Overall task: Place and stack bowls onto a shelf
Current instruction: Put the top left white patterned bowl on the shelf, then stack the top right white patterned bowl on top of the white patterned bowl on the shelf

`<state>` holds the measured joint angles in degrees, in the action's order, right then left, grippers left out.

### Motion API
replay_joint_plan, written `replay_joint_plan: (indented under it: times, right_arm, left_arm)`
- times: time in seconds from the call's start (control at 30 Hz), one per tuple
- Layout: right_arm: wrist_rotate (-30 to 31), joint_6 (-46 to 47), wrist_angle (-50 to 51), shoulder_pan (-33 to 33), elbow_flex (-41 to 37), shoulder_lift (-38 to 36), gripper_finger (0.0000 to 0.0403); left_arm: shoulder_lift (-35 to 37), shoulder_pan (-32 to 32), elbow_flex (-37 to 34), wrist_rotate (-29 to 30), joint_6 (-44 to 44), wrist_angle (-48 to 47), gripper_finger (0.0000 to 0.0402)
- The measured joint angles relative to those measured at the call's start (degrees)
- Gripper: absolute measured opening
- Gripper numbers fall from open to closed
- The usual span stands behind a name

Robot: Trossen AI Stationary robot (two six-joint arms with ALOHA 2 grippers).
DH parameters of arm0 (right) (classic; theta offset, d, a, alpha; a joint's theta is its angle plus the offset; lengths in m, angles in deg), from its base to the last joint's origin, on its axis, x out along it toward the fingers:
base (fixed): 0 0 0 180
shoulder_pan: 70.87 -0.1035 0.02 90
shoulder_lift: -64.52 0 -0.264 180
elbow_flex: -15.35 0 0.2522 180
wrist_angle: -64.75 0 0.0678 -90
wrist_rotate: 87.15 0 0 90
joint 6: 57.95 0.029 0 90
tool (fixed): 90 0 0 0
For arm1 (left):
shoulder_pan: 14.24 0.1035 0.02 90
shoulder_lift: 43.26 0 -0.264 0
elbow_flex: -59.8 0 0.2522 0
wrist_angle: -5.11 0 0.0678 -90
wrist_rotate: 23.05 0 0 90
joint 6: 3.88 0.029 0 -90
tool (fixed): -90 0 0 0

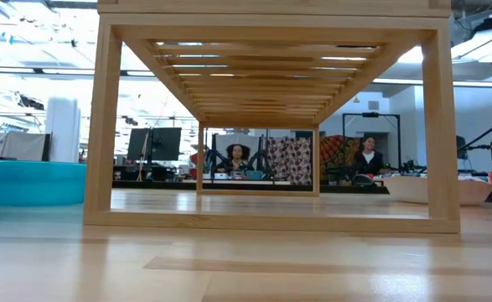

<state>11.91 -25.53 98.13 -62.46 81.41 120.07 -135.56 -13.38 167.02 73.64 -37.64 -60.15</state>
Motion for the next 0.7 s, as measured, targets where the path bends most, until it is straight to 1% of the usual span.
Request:
replay_joint_plan:
  times: [0.17, 0.3, 0.4, 0.47, 0.53, 0.6, 0.63, 0.7]
  right_arm:
    - [0.00, 0.57, -0.04, 0.00, 0.00, 0.00, 0.0249]
    - [-0.02, 0.59, -0.61, -0.07, -0.01, 0.00, 0.0249]
    - [-0.13, 0.60, -1.46, -0.07, 0.00, 0.00, 0.0249]
    - [-0.14, 0.57, -1.47, -0.07, 0.00, 0.00, 0.0249]
    - [-0.15, 0.51, -1.66, -0.07, 0.01, -0.10, 0.0249]
    - [-0.15, 0.31, -1.87, -0.07, -0.01, -0.31, 0.0249]
    - [-0.15, 0.31, -2.06, -0.07, -0.01, -0.33, 0.0249]
    - [-0.19, 0.29, -2.24, -0.07, -0.01, -0.31, 0.0249]
  left_arm:
    - [0.19, 2.11, 1.99, 0.00, 3.63, -0.95, 0.0132]
    - [1.01, 3.93, 5.51, 0.26, 7.45, -3.78, 0.0136]
    - [4.02, 4.66, 6.52, 3.09, 9.89, -4.57, 0.0137]
    - [7.36, 4.58, 6.24, 6.25, 10.99, -4.03, 0.0137]
    - [11.66, 3.70, 4.13, 10.14, 12.13, -2.41, 0.0137]
    - [16.80, 2.60, -0.01, 13.31, 13.14, 2.16, 0.0137]
    - [19.41, 2.02, -2.98, 14.04, 13.20, 5.01, 0.0137]
    - [25.16, 1.22, -10.20, 13.64, 13.66, 13.33, 0.0137]
